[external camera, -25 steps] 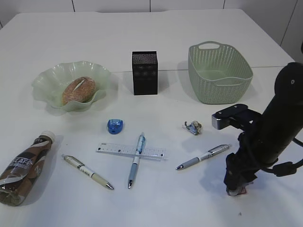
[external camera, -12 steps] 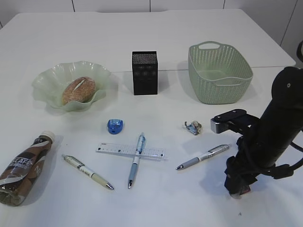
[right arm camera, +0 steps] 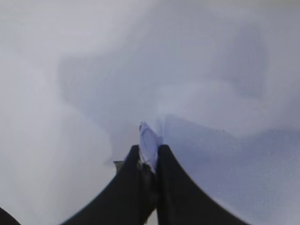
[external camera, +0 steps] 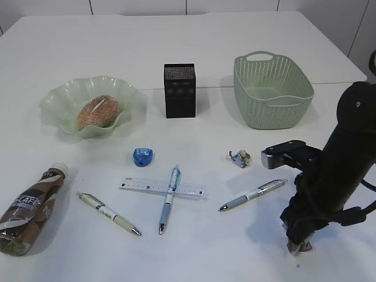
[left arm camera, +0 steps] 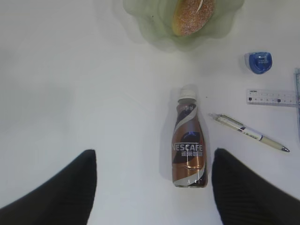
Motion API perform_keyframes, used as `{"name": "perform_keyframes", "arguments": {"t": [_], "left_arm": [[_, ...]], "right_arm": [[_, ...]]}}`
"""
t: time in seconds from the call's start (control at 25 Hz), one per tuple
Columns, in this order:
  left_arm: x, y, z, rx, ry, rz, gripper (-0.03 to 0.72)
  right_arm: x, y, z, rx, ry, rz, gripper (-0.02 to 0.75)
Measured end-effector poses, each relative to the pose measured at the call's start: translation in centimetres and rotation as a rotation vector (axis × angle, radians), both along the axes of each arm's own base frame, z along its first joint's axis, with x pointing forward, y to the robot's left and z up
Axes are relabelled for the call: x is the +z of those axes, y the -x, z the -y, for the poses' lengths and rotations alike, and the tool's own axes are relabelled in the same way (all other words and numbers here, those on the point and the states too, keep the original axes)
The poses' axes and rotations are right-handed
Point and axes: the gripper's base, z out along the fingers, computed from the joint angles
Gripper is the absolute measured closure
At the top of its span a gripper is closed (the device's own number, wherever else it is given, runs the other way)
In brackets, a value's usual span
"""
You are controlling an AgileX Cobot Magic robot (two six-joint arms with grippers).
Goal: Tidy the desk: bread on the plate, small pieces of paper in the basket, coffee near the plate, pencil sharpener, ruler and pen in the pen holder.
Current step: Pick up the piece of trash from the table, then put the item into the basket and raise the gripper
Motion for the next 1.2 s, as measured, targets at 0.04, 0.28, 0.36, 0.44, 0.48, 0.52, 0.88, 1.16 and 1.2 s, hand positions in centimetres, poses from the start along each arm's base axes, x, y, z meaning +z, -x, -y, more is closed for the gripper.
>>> {"name": "perform_keyframes", "arguments": {"t": [0.04, 0.28, 0.36, 0.44, 0.48, 0.52, 0.88, 1.16, 1.2], "left_arm": [[0.0, 0.0, 0.0, 0.0, 0.0, 0.0, 0.151], [0.0, 0.0, 0.0, 0.0, 0.0, 0.0, 0.151], [0.0, 0.0, 0.0, 0.0, 0.0, 0.0, 0.151], [0.0, 0.0, 0.0, 0.0, 0.0, 0.0, 0.151], [0.0, 0.0, 0.0, 0.0, 0.002, 0.0, 0.151], [0.0, 0.0, 0.0, 0.001, 0.005, 0.0, 0.151], [0.0, 0.0, 0.0, 0.018, 0.019, -0.001, 0.151], [0.0, 0.0, 0.0, 0.021, 0.02, -0.001, 0.151], [0.0, 0.0, 0.0, 0.021, 0.02, -0.001, 0.151]], "right_arm": [[0.1, 0.1, 0.0, 0.002, -0.003, -0.014, 0.688], [2.1, -0.9, -0.5, -0.024, -0.025, -0.09, 0.69], [3.8, -2.0, -0.9, -0.052, -0.035, -0.106, 0.691], [5.2, -3.0, -1.1, -0.069, -0.042, -0.101, 0.691], [6.0, -3.5, -1.2, -0.077, -0.047, -0.089, 0.691], [7.1, -4.2, -1.3, -0.092, -0.053, -0.077, 0.691], [15.7, -8.8, -1.6, -0.179, -0.055, 0.202, 0.691], [20.8, -11.4, -0.9, -0.264, -0.03, 0.509, 0.691], [21.3, -12.0, -0.7, -0.281, -0.021, 0.578, 0.691]]}}
